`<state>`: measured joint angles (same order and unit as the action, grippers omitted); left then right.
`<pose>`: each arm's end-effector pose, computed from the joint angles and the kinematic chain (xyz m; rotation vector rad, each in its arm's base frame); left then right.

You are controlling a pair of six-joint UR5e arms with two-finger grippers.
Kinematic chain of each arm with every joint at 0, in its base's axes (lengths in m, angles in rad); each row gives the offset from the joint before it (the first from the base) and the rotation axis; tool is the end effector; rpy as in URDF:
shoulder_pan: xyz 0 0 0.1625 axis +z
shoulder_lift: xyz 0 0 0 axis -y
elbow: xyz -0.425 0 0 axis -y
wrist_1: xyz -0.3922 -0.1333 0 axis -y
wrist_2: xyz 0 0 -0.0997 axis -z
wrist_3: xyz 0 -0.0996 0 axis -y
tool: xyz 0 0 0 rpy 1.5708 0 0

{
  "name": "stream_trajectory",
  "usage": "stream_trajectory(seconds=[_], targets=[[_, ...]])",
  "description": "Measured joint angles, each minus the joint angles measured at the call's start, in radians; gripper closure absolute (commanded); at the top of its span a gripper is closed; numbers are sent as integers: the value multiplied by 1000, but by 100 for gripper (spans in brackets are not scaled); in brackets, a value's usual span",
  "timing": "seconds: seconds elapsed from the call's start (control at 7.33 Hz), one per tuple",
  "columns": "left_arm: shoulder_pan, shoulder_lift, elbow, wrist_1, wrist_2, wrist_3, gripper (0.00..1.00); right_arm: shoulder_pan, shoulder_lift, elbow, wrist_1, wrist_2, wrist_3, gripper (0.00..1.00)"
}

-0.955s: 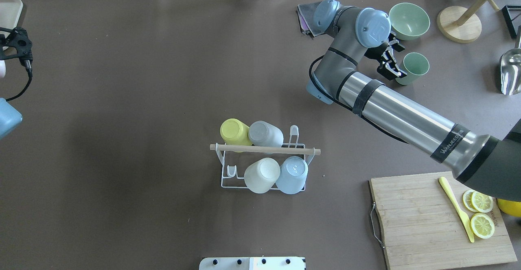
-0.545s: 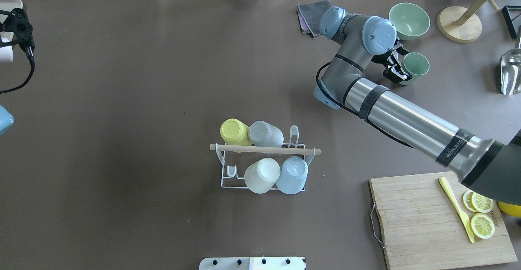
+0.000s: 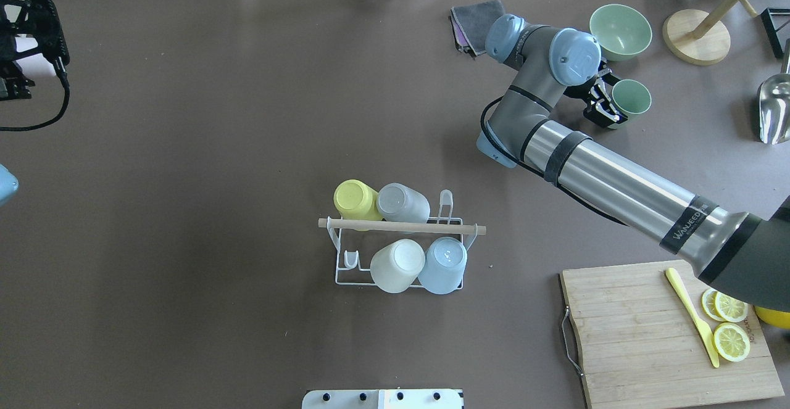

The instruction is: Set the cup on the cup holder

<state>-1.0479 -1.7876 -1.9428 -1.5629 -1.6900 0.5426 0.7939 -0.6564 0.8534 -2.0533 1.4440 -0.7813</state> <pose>0.1720 -0.5417 0.3877 0.6110 0.1157 1.0675 -0.4492 -0.6650 0.4680 -0.3170 0.1392 -1.5625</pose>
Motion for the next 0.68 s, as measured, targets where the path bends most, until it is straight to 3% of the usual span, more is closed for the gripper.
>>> stream_trajectory(seconds=[0.27,0.41,0.68], targets=[[0,16,24,-168,-13,-32,37,-6,2,-11,0,-4,-9,1],[1,22,31,-257,-30,-62,37,-8,2,-13,-1,-5,-10,7],[1,26,58,-481,-125,-159,37,-10,2,-15,-1,-5,-10,31]])
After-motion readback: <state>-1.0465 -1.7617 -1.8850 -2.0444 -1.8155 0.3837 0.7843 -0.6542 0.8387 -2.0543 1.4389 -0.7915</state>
